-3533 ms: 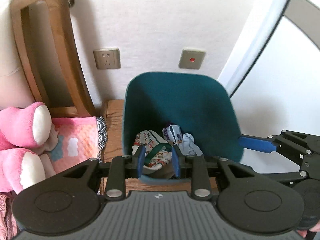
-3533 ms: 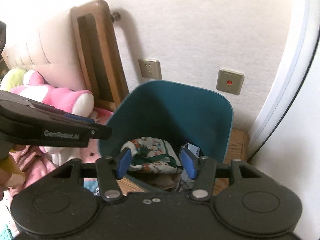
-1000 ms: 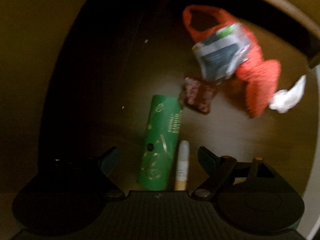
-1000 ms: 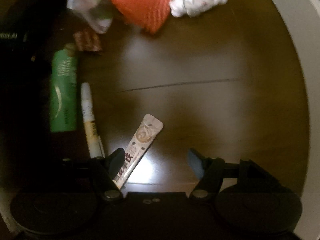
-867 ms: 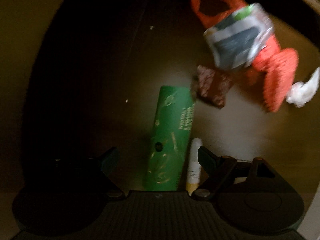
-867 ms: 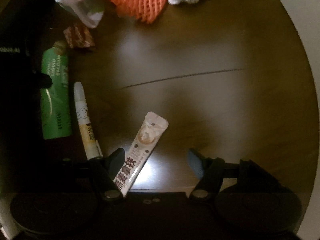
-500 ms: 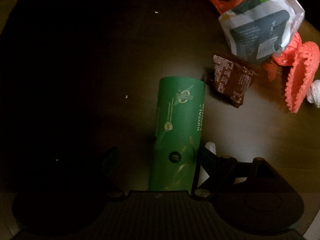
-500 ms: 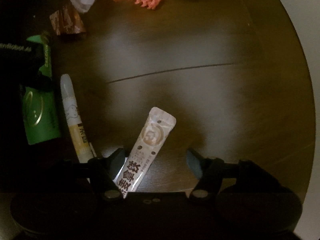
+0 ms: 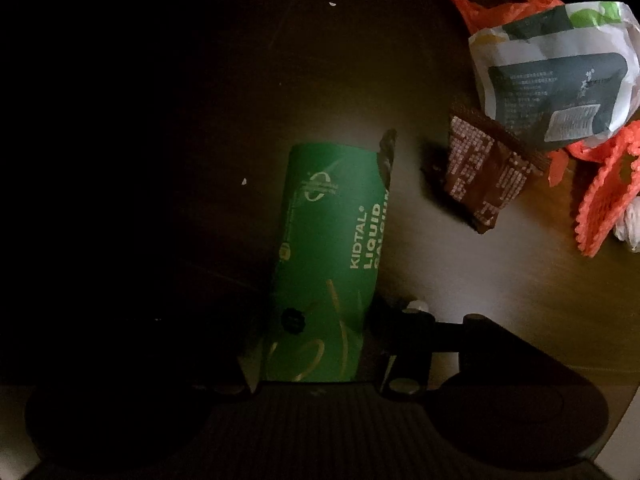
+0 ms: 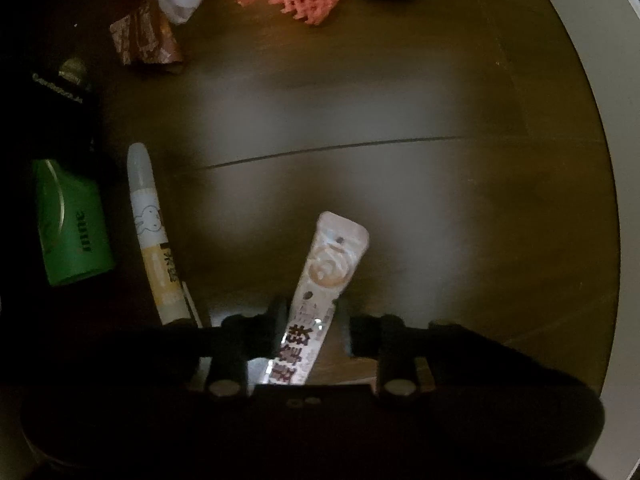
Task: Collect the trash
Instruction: 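Grasp the green KIDTAL tube with left tool while right tool grasps white-brown sachet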
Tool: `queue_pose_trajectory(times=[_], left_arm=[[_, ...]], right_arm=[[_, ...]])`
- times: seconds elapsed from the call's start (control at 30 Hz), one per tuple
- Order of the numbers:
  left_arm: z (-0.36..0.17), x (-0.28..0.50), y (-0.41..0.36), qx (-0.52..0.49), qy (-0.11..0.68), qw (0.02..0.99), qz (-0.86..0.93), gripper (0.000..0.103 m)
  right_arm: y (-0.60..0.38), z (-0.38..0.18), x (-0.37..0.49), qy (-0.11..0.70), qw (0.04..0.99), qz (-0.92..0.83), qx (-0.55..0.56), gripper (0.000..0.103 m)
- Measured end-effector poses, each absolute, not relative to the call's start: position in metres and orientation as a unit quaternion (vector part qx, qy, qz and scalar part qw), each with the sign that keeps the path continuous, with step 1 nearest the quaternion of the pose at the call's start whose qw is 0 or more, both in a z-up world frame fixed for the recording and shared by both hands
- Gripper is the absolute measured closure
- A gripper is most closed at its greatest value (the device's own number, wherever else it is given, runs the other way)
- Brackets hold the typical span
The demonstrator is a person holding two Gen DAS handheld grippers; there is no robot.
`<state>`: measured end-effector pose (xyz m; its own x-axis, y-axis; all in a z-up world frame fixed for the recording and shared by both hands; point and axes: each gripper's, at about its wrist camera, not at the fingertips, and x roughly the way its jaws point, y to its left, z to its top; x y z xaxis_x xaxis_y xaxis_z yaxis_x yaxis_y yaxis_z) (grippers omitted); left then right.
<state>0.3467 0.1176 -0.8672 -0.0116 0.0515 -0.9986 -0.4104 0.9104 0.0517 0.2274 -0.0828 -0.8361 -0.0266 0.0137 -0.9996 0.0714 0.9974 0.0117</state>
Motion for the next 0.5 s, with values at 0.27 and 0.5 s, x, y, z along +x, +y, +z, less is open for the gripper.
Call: queue_pose_trajectory(times=[0.27, 0.5], left_arm=[[-0.852, 0.334, 0.122, -0.115, 0.674, 0.705, 0.187, 0.052], [-0.806, 0.324, 0.098, -0.100, 0.660, 0.723, 0.179, 0.052]], right_arm=[[-0.105, -0.824, 0.215, 0.695, 0.719, 0.007, 0.014, 0.084], [-0.136, -0.773, 0.215, 0.671, 0.741, 0.023, -0.009, 0.084]])
